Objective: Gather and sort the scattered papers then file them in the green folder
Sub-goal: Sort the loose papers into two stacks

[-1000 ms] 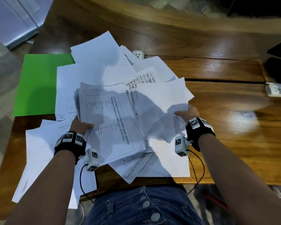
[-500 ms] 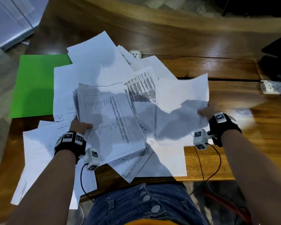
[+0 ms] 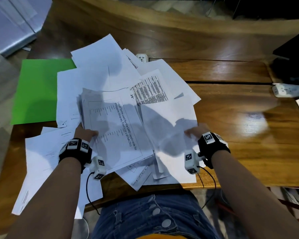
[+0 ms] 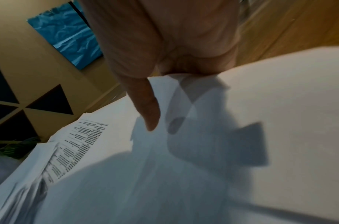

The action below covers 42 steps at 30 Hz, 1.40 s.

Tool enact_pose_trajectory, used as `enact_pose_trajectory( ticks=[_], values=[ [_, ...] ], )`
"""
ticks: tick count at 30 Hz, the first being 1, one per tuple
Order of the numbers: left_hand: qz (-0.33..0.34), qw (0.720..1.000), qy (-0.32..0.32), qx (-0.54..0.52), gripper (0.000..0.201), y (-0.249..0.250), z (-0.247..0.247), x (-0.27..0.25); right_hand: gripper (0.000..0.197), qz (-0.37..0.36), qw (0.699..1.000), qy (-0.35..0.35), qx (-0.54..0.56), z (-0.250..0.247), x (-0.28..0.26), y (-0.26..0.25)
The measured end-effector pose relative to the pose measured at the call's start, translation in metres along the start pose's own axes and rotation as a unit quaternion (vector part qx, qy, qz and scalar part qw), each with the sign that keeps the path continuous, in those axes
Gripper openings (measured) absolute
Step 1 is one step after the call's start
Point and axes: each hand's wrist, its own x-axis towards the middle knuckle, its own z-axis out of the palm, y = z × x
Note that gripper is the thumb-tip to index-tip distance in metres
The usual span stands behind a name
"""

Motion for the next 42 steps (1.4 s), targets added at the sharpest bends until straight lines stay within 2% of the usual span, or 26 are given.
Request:
enact_pose_trajectory(
  ticks=[2, 3, 8, 12, 15, 18, 20, 22, 25, 27, 29, 32, 35, 37, 38, 39, 40, 42],
  values=[
    [0.0, 1.0, 0.003, 0.007, 0.054, 0.002, 0.001, -0.002, 0.071, -0.001, 1.0, 0.001, 0.019, 0.002, 0.0, -0.001],
    [-0.001, 1.0, 0.004, 0.006, 0.055, 0.002, 0.001, -0.003, 0.072, -0.004, 1.0, 0.003, 0.019, 0.003, -0.003, -0.002],
    [-0.007, 1.0, 0.008, -0.002, 0.054, 0.001, 0.003, -0.008, 0.074, -0.006, 1.0, -0.014, 0.01, 0.008, -0.006, -0.002],
    [-0.012, 1.0, 0.009, -0.01, 0.054, 0.003, 0.005, -0.015, 0.064, -0.024, 0.999, -0.021, 0.006, 0.01, -0.006, -0.002],
    [-0.013, 1.0, 0.013, -0.009, 0.053, 0.005, 0.003, -0.017, 0.059, -0.048, 0.999, 0.024, 0.004, -0.007, -0.004, -0.008],
    [-0.024, 1.0, 0.004, -0.007, 0.053, 0.005, 0.002, -0.014, 0.038, -0.081, 0.988, 0.127, -0.021, -0.039, 0.002, -0.018],
    [-0.019, 1.0, 0.002, -0.017, 0.051, 0.006, 0.005, -0.015, 0.035, -0.116, 0.974, 0.195, -0.004, -0.063, 0.006, -0.024],
    [-0.017, 0.999, -0.002, -0.032, 0.05, 0.009, 0.008, -0.017, 0.034, -0.149, 0.96, 0.233, 0.049, -0.085, 0.009, -0.029],
    [-0.021, 0.998, -0.021, -0.052, 0.051, 0.016, 0.016, -0.016, 0.026, -0.166, 0.944, 0.231, 0.166, -0.11, 0.021, -0.043],
    [-0.027, 0.997, -0.03, -0.067, 0.052, 0.018, 0.022, -0.017, 0.026, -0.155, 0.945, 0.212, 0.196, -0.114, 0.028, -0.056],
    [-0.029, 0.994, -0.033, -0.096, 0.05, 0.02, 0.027, -0.018, 0.027, -0.16, 0.956, 0.176, 0.174, -0.102, 0.019, -0.071],
    [-0.034, 0.982, -0.039, -0.183, 0.048, 0.024, 0.032, -0.018, 0.019, -0.19, 0.971, 0.114, 0.095, -0.055, 0.003, -0.088],
    [-0.074, 0.967, -0.053, -0.239, 0.079, 0.023, 0.029, -0.015, 0.036, -0.201, 0.976, 0.079, 0.024, 0.008, -0.012, -0.102],
    [-0.116, 0.949, -0.071, -0.285, 0.106, 0.016, 0.029, -0.009, 0.045, -0.213, 0.976, 0.036, 0.009, 0.041, -0.022, -0.107],
    [-0.121, 0.944, -0.073, -0.299, 0.113, 0.013, 0.029, -0.005, 0.047, -0.221, 0.975, 0.016, 0.009, 0.056, -0.025, -0.109],
    [-0.118, 0.946, -0.079, -0.293, 0.11, 0.015, 0.028, -0.008, 0.048, -0.229, 0.973, 0.007, 0.02, 0.067, -0.028, -0.109],
    [-0.111, 0.952, -0.078, -0.275, 0.096, 0.019, 0.026, -0.012, 0.052, -0.229, 0.973, 0.002, 0.038, 0.077, -0.028, -0.109],
    [-0.087, 0.964, -0.073, -0.239, 0.057, 0.026, 0.026, -0.016, 0.074, -0.215, 0.976, 0.017, 0.03, 0.087, -0.024, -0.107]
  ],
)
